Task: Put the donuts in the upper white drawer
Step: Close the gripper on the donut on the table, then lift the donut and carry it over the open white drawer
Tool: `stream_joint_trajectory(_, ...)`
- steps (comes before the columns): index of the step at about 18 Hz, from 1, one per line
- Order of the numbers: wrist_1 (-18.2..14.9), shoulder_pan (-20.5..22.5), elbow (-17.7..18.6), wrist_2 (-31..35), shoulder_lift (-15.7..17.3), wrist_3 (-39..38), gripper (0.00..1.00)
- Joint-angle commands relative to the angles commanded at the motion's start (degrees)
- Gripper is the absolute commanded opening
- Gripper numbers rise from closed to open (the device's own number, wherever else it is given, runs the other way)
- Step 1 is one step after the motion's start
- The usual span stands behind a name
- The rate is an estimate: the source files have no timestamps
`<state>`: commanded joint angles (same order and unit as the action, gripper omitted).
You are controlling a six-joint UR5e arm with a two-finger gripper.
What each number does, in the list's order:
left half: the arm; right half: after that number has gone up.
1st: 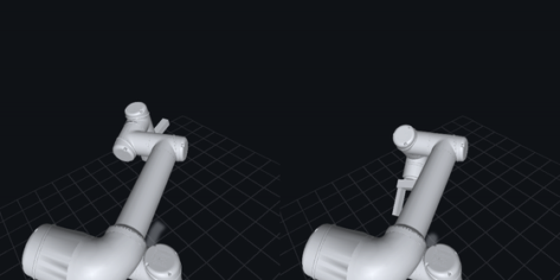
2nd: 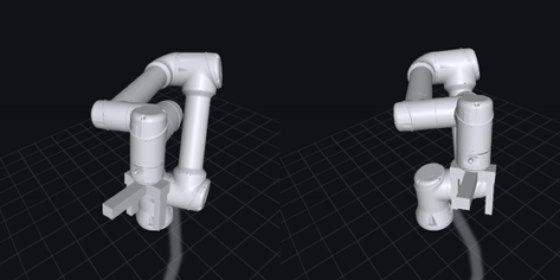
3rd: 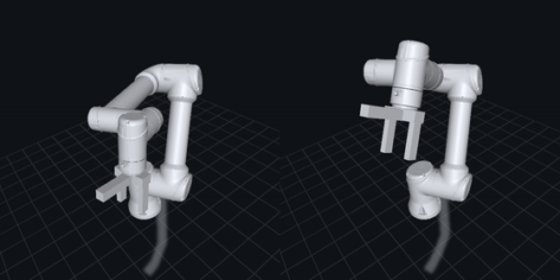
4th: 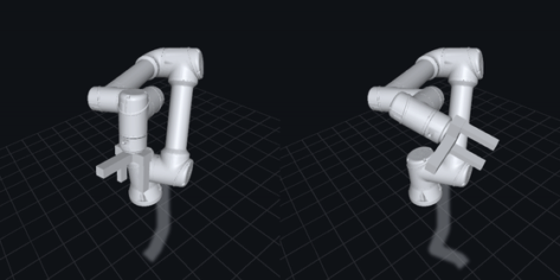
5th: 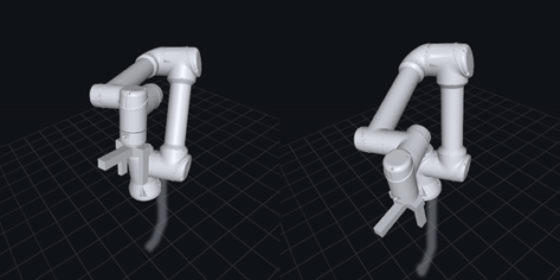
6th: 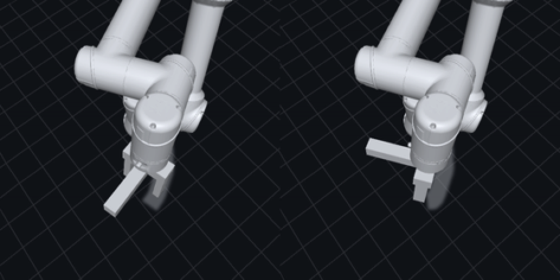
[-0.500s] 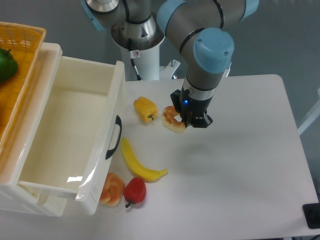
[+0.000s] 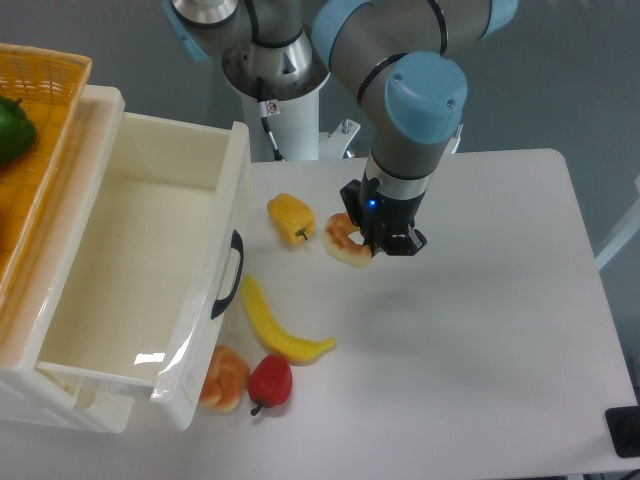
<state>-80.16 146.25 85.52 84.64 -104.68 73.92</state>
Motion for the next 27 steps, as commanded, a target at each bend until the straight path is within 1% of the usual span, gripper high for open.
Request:
stream_joint_trajectory(4, -0.1, -0.2, -0.3, -0.3, 0.1, -0.8, 0.0)
stream_joint_trajectory(10, -0.8, -3.2, -0.9, 0.2, 0.5, -9.2, 0.0)
stream_joint_trajectory(13, -1.1, -3.7, -0.9, -0.4, 2.2, -15.2, 0.0)
stream_joint_trajectory(16, -3.3, -3.3, -0.9, -0.7, 4.6, -16.1, 0.0)
stream_joint_trajectory(18, -4.2, -3.3, -0.9, -2.5, 5.5, -18.4, 0.0)
stream_joint_trajectory(20, -4.3, -3.5, -0.6, -3.2, 6.8, -20.5, 0.0)
stream_joint_trajectory(23, -4.0, -3.1, -1.0, -7.9, 7.7, -26.7, 0.0)
stream_joint_trajectory(27, -4.0, -2.8, -1.1, -12.7, 10.2, -32.5, 0.0)
